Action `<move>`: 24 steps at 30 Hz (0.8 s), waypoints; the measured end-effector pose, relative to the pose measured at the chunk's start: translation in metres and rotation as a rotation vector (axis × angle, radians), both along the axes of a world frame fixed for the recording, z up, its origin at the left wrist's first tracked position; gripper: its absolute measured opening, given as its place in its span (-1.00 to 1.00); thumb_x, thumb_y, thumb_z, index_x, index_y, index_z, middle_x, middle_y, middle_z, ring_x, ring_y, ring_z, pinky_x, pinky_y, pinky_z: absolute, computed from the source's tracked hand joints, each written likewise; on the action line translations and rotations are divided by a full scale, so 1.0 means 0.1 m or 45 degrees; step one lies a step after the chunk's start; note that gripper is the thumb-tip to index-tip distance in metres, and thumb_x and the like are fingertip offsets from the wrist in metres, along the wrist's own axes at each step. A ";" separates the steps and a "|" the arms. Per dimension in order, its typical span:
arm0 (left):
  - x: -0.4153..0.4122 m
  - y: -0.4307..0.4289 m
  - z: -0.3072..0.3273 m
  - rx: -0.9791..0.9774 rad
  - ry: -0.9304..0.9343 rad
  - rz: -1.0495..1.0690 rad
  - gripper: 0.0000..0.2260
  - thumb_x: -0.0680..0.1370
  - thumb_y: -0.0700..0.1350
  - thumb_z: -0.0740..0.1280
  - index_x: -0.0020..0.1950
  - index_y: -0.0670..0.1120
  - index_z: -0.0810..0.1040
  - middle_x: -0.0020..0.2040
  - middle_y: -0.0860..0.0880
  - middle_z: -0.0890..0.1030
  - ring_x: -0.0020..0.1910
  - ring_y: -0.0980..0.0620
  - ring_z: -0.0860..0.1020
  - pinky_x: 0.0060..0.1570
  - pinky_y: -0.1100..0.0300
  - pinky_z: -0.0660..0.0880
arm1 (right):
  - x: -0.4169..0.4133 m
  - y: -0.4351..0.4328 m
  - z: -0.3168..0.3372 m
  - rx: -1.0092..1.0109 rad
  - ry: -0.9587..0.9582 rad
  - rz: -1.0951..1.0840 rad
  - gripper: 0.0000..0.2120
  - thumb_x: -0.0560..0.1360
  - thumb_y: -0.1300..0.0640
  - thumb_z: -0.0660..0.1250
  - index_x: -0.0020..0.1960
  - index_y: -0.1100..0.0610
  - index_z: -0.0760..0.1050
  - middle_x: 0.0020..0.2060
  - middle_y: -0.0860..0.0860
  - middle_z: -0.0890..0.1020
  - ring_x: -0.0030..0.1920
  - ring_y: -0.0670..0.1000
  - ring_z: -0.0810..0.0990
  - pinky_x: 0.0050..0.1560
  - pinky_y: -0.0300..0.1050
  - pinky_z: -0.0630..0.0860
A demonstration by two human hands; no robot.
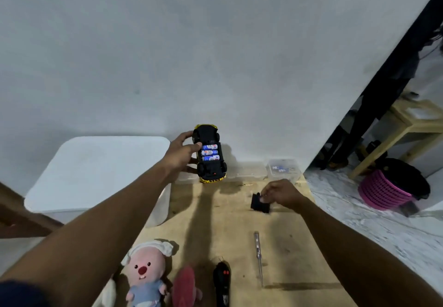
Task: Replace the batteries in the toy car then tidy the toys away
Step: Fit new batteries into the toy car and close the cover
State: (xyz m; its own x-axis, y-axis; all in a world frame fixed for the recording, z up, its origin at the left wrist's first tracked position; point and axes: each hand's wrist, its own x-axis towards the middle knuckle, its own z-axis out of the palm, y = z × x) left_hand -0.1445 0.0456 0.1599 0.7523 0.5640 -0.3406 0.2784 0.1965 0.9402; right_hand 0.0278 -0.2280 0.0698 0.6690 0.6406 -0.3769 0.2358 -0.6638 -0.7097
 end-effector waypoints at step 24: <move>-0.23 0.11 0.48 0.043 -0.216 -0.003 -0.76 0.65 -0.05 0.29 0.32 0.16 0.52 0.06 -0.01 0.67 -0.20 -0.08 0.71 -0.31 0.08 0.62 | -0.37 1.54 1.73 0.640 -0.210 0.397 -0.86 0.35 0.29 0.58 -0.14 0.12 0.70 -0.32 -0.07 0.69 -0.27 -0.18 0.61 -0.18 -0.36 0.51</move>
State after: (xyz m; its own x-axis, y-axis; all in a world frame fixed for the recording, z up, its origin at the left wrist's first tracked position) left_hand -0.1678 0.0567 0.2079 0.7989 0.5709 -0.1894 0.1155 0.1635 0.9798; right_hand -0.0095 -0.0744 0.2428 0.4455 0.8879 0.1145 0.4980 -0.1396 -0.8559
